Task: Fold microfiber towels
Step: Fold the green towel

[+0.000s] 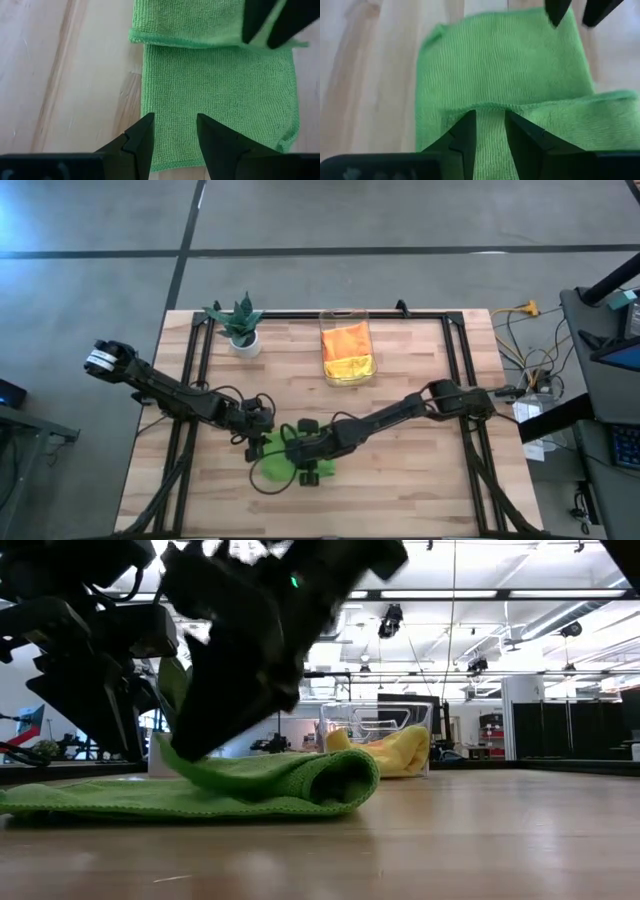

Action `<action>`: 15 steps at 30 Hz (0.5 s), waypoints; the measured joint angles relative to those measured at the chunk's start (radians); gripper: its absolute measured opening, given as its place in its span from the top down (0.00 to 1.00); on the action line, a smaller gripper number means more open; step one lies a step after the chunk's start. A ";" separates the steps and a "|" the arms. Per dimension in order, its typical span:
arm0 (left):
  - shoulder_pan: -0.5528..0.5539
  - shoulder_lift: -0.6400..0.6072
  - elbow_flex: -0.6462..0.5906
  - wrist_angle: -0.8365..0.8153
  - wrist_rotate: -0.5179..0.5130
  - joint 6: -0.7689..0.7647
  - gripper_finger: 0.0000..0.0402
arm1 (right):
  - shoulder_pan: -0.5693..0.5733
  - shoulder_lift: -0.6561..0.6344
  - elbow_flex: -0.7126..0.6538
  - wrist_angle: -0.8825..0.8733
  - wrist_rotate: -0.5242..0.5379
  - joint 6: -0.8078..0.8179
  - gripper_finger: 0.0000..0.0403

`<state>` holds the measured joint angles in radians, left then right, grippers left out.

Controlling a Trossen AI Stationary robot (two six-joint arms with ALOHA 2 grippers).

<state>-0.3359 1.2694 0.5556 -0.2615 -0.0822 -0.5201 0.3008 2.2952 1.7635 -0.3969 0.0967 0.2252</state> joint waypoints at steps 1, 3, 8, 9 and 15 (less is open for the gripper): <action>0.000 0.000 0.000 0.000 0.001 0.000 0.67 | 0.000 0.004 0.027 -0.032 0.000 0.003 0.76; -0.002 0.000 0.000 0.000 0.001 0.000 0.67 | -0.001 0.009 0.075 -0.110 0.008 0.021 0.76; -0.003 0.000 -0.003 -0.001 0.001 0.000 0.67 | -0.018 0.009 0.112 -0.191 0.032 0.113 0.78; -0.004 0.000 -0.005 0.000 0.001 0.000 0.67 | -0.023 0.008 0.115 -0.185 0.032 0.139 0.78; -0.005 0.000 -0.045 -0.001 0.001 -0.014 0.67 | -0.034 0.017 0.128 -0.175 -0.026 0.351 0.76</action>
<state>-0.3408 1.2694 0.5107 -0.2625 -0.0811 -0.5342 0.2665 2.3120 1.8913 -0.5722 0.0711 0.5761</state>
